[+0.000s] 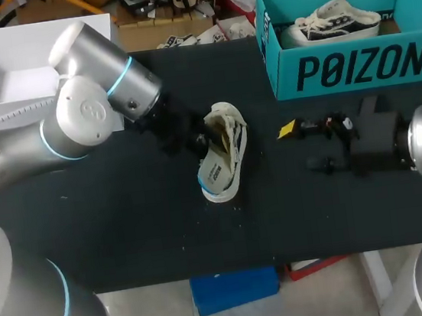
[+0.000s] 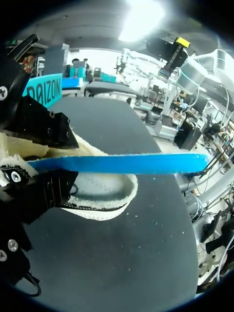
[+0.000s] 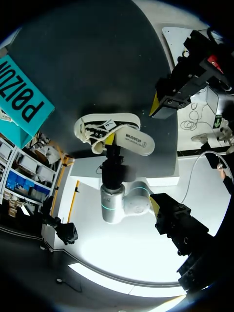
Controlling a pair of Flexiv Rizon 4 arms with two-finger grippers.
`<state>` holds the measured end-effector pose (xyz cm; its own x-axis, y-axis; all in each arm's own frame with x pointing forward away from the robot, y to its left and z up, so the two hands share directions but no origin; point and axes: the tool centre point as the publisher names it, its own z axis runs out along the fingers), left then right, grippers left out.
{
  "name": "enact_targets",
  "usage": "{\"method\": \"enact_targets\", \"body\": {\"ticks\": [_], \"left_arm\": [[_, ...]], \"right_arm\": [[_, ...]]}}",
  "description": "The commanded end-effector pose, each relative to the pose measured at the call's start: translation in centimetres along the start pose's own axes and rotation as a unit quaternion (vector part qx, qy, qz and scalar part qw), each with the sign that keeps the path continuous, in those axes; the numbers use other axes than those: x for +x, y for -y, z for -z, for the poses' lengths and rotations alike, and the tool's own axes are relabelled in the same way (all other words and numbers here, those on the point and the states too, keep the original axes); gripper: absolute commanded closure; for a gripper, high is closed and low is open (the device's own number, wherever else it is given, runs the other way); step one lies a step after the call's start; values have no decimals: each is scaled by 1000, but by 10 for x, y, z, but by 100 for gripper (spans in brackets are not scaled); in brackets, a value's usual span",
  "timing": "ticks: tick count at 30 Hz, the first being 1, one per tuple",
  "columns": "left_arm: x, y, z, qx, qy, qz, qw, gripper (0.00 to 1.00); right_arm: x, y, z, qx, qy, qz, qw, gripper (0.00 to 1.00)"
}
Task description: Take the shoe out of the shoebox, open the shoe tongue, remove and reinsert the insole, then place the shoe into the shoebox
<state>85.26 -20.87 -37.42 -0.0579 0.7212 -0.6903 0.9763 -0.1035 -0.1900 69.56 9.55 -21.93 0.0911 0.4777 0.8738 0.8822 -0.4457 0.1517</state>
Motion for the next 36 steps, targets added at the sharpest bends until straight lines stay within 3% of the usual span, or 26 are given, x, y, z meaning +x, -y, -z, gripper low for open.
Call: {"method": "enact_targets", "body": {"ticks": [1,11,12,21,27,33,35,36], "left_arm": [[-2,6,5,0,-3,-3,1000,5],[-3,31,15,14,2,-13,1000,12],[-3,33,16,15,2,-13,1000,20],[-2,48,17,23,-1,-19,1000,52],[-2,62,20,31,0,-24,999,53],[-1,65,22,33,0,-27,999,66],[0,66,22,36,-2,-28,999,100],[1,67,21,38,-3,-28,999,100]], "right_arm": [[0,0,1,0,1,0,1000,0],[0,0,1,0,1,0,1000,0],[0,0,1,0,1,0,1000,0],[0,0,1,0,1,0,1000,0],[0,0,1,0,1,0,1000,0],[0,0,1,0,1,0,1000,0],[0,0,1,0,1,0,1000,0],[0,0,1,0,1,0,1000,0]]}}
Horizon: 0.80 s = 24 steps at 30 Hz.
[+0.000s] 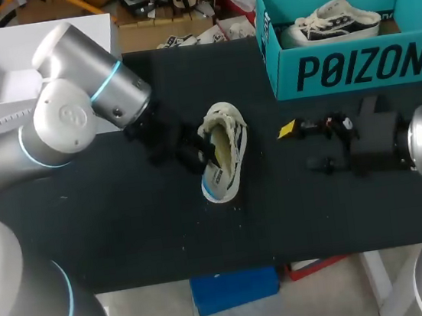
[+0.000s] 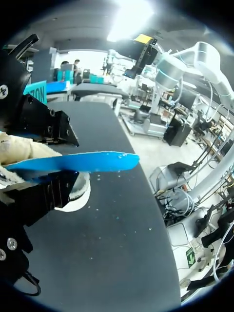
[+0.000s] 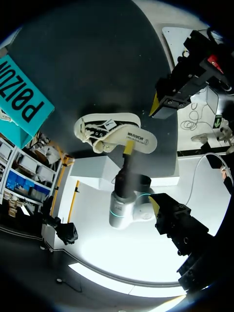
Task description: Take the shoe out of the shoebox, open the shoe tongue, remove and reinsert the insole, then place the shoe into the shoebox
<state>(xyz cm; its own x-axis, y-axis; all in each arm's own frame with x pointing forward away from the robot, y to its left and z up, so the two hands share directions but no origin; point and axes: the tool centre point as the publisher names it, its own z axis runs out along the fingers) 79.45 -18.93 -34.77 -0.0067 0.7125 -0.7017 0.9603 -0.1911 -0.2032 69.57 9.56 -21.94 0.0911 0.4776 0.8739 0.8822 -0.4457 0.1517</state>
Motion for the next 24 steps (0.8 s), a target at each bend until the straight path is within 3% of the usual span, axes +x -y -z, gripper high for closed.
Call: {"method": "enact_targets", "body": {"ticks": [1,24], "left_arm": [[2,3,1,2,-4,-1,1000,100],[-1,-14,-6,-16,12,-4,1000,100]], "right_arm": [[0,0,1,0,1,0,1000,0],[0,0,1,0,1,0,1000,0]]}}
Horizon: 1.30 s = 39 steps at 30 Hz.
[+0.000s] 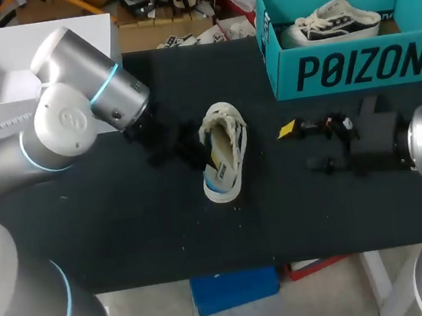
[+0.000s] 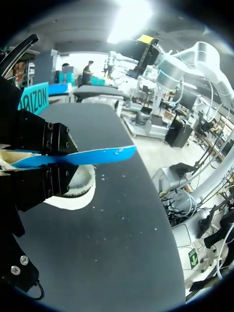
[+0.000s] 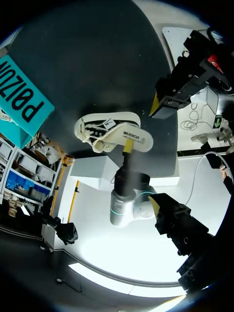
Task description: Take the shoe out of the shoebox, open the shoe tongue, remove and reinsert the insole, then place the shoe into the shoebox
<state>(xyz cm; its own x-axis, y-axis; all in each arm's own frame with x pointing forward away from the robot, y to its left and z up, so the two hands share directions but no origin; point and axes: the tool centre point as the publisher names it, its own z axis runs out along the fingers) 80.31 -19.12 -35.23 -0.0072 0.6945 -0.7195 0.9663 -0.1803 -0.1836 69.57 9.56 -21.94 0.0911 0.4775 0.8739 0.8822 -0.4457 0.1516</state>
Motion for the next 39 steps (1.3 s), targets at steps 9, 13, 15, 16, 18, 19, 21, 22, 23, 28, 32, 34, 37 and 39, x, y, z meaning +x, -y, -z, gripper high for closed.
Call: {"method": "enact_targets", "body": {"ticks": [9,13,15,16,18,19,21,22,23,28,32,34,37,39], "left_arm": [[-3,-13,-4,-17,2,1,1000,100],[-2,-13,-5,-22,4,5,1000,100],[1,-17,-5,-30,3,7,1000,100],[2,-18,-5,-32,4,10,999,100],[4,-21,-4,-40,5,13,999,100],[5,-22,-4,-41,6,15,999,100],[6,-24,-5,-44,7,16,999,100],[7,-25,-5,-45,6,17,999,100],[7,-25,-5,-47,6,18,999,100],[8,-32,-8,-55,3,20,998,100],[9,-37,-10,-62,-2,23,998,100],[8,-40,-10,-65,-4,25,998,100],[8,-45,-10,-70,-7,30,997,100],[8,-48,-11,-74,-8,34,997,100]], "right_arm": [[0,0,1,0,1,0,1000,0],[0,0,1,0,1,0,1000,0],[0,0,1,0,1,0,1000,0],[0,0,1,0,1,0,1000,0],[0,0,1,0,1,0,1000,0],[0,0,1,0,1,0,1000,0],[0,0,1,0,1,0,1000,0],[0,0,1,0,1,0,1000,0],[0,0,1,0,1,0,1000,0],[0,0,1,0,1,0,1000,0],[0,0,1,0,1,0,1000,0],[0,0,1,0,1,0,1000,0],[0,0,1,0,1,0,1000,0],[0,0,1,0,1,0,1000,0]]}}
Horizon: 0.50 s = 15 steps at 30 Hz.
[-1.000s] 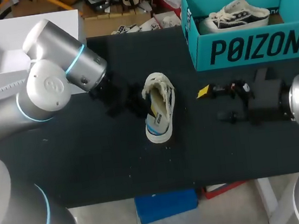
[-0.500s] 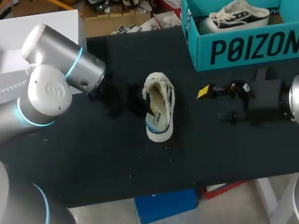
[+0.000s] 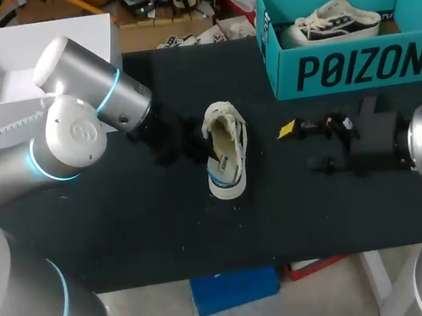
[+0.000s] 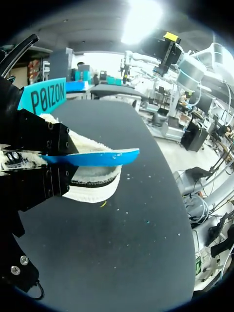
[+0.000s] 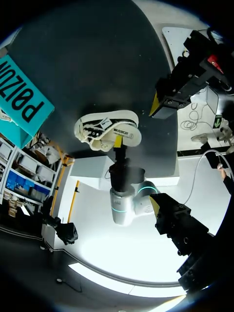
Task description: Take the shoe out of the shoebox, open the shoe tongue, remove and reinsert the insole, then place the shoe into the shoebox
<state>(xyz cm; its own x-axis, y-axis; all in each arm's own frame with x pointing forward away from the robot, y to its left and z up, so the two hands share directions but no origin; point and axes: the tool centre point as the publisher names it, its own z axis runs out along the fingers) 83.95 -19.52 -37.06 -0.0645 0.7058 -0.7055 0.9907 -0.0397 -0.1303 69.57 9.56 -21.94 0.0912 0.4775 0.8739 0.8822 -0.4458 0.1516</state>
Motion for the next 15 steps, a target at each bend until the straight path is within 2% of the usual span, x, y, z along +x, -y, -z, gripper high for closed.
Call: {"method": "enact_targets", "body": {"ticks": [1,15], "left_arm": [[-3,-9,-7,-6,-7,6,1000,100],[-5,-23,-15,-35,-29,17,999,100]], "right_arm": [[0,0,1,0,1,0,1000,0],[0,0,1,0,1,0,1000,0]]}}
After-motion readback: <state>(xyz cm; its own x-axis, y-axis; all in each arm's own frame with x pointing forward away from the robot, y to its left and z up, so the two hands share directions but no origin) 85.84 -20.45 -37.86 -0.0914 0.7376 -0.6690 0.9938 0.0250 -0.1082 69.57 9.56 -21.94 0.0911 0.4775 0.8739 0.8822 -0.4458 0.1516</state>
